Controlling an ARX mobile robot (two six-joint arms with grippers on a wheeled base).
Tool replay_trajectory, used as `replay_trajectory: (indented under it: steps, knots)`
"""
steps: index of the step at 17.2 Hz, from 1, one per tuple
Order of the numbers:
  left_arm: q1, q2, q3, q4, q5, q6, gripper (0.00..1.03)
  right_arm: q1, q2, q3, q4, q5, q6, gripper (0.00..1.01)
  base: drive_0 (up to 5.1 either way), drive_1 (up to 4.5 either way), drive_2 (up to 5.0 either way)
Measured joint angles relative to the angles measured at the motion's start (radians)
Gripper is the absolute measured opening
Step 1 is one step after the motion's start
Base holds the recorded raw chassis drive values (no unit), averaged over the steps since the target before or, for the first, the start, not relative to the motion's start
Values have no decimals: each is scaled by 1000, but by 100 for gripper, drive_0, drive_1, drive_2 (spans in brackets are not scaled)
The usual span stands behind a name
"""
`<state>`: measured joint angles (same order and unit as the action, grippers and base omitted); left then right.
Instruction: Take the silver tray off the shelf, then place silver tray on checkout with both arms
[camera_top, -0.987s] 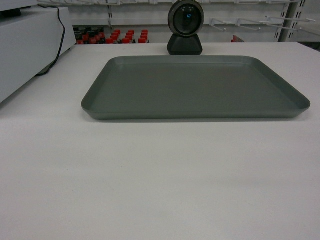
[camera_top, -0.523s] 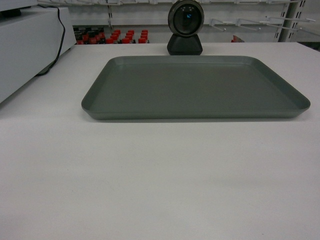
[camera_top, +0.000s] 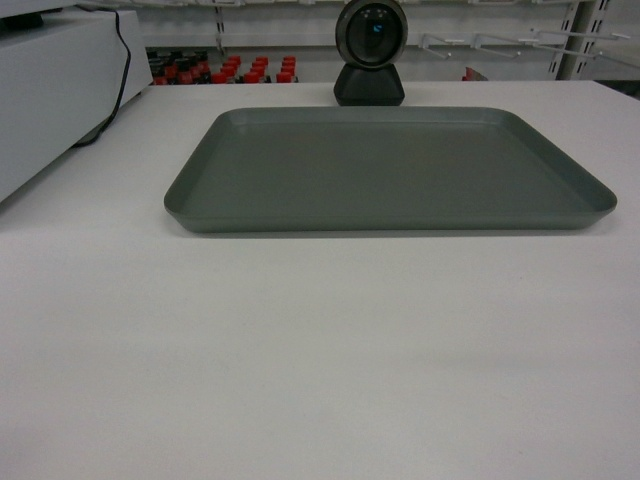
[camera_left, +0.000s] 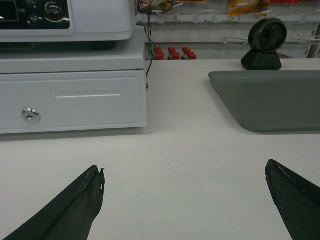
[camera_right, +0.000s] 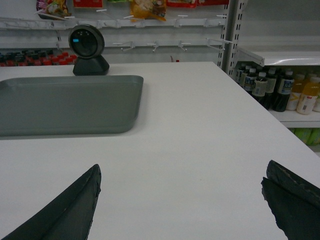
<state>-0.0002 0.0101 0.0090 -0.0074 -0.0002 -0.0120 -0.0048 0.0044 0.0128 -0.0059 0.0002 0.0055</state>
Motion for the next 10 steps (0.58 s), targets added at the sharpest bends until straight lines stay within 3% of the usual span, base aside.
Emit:
replay_trajectory:
  steps: [10]
  knots:
    - [0, 0, 0, 7, 1, 1, 98, 0, 0, 0, 2, 0, 0, 98, 5, -363, 373]
